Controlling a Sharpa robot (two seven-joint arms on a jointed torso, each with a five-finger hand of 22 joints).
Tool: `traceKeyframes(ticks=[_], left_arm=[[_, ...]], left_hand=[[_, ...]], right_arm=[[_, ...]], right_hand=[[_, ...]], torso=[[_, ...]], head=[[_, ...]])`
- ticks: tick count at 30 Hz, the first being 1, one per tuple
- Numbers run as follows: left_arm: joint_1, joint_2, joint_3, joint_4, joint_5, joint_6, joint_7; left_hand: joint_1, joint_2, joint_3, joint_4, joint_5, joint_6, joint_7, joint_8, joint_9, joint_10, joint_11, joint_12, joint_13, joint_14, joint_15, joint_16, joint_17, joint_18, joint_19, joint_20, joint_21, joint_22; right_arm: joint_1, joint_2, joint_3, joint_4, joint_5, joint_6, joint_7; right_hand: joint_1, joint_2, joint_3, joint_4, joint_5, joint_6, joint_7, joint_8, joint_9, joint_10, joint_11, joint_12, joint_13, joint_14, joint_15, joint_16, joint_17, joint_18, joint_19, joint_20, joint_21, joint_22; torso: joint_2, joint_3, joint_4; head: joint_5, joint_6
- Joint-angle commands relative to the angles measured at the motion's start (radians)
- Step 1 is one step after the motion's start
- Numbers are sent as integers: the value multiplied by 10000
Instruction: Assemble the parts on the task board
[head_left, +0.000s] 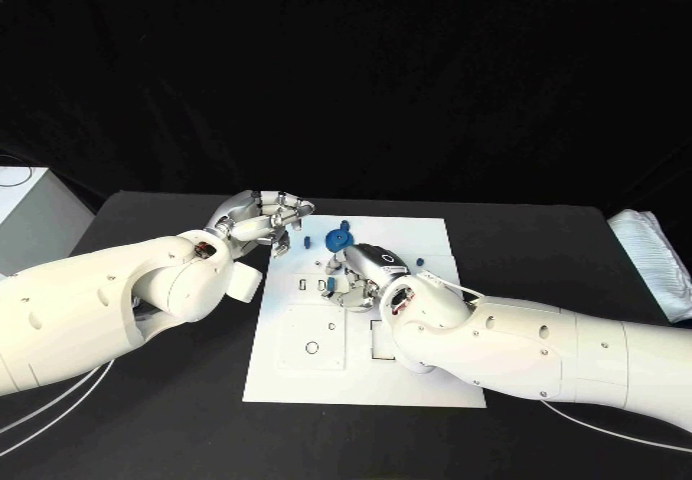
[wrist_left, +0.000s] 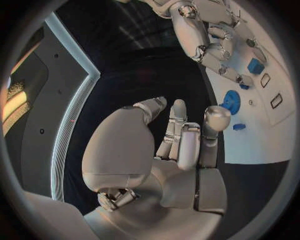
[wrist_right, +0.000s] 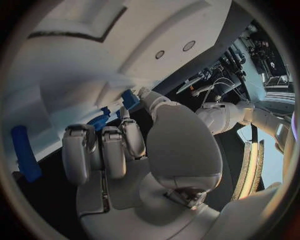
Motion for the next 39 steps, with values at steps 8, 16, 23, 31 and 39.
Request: traceKeyframes(ticks=[8,16,23,31,39], left_arm=[[6,39,4,-115,-793,-25,-677],[31,197,7,-578,-2906,1388,-3183],[370,555,5,-1047,-4697,2654,-5147],[824,1363,-67,-1701,-6524,3666,-6564],[1169,2158,-341,-2145,-7753,4316,-7348]], left_hand=[[-175,-83,6,105,-11,-52,-7,115,-21,186,-23,378,88,610,-28,321,1568,-223,540,1,581,894],[-948,-287,243,665,195,386,-345,926,546,334,-296,634,135,689,-259,354,1677,-260,649,-190,804,1159],[-1416,-437,87,1017,121,357,-436,1400,1042,533,-350,901,363,672,-310,315,1626,-256,624,-242,810,1140],[-1563,-424,-129,1300,84,296,-586,1986,1745,711,-480,1143,653,621,-431,229,1506,-251,598,-354,768,1081],[-1954,-373,-459,1602,94,138,-570,2100,2047,688,-463,1197,696,604,-424,195,1469,-258,613,-357,764,1088]], right_arm=[[48,-604,21,802,393,-835,1066],[656,-1594,89,1565,1908,12,2649],[1312,-2820,102,2237,2706,737,2846],[1681,-3999,101,2550,3535,744,2736],[1806,-4343,102,2300,4148,553,2836]], right_hand=[[523,146,-1350,440,132,-42,10,-43,-93,-50,-15,37,847,1028,76,23,2560,-81,587,98,-40,1660],[1120,390,-1222,380,540,-18,19,-42,-138,-37,-16,89,866,1025,71,16,2549,-72,571,92,-76,1639],[1159,372,-1206,364,562,15,15,-24,-135,-45,-19,85,859,1020,73,7,2531,-69,563,94,-90,1628],[1206,392,-1162,357,596,55,12,-2,-133,-51,-22,79,851,1004,71,-23,2474,-64,553,95,-108,1614],[1196,394,-1158,370,611,67,13,4,-133,-46,-22,85,854,1001,71,-28,2465,-63,551,94,-113,1610]], torso=[[-22,12,-5],[-166,47,-85],[-309,107,-205],[-470,174,-243],[-523,239,-207]], head=[[34,21],[108,-21],[236,-171],[354,-269],[413,-366]])
